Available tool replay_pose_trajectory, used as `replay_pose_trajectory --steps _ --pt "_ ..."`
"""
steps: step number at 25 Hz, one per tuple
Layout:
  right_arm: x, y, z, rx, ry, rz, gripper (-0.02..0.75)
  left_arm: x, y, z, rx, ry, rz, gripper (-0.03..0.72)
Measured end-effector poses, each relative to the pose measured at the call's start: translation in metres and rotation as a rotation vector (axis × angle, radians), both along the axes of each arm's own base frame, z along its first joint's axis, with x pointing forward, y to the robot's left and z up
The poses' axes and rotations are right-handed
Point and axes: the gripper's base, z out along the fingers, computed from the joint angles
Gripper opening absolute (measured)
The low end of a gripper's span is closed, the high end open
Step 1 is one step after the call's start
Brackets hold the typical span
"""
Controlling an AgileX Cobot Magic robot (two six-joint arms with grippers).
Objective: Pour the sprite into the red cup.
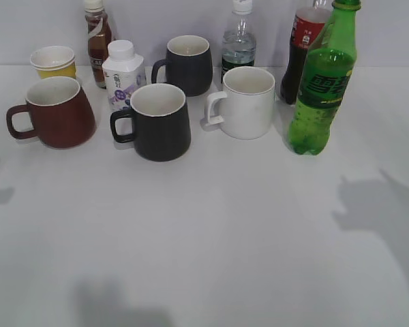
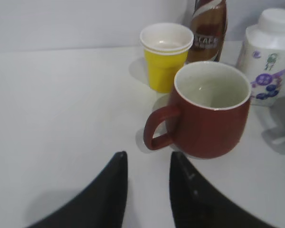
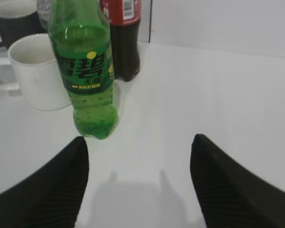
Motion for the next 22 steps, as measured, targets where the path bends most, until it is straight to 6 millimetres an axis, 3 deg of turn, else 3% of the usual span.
replay_pose_trajectory --steps 6,12,18,22 --pt "0.027 0.006 -0.015 -0.003 0.004 0.004 0.502 0.011 -0.001 -0.044 -0.003 0.004 -0.003 0.242" --pt "0.041 0.009 -0.025 -0.002 -0.004 0.003 0.502 0.034 -0.003 -0.064 -0.020 -0.173 -0.005 0.246" --pt "0.050 0.011 -0.028 0.004 -0.037 0.002 0.502 0.050 -0.005 -0.095 -0.021 -0.161 -0.012 0.293" --pt "0.052 0.011 -0.029 0.004 -0.039 0.002 0.501 0.064 -0.006 -0.102 -0.022 -0.173 -0.015 0.342"
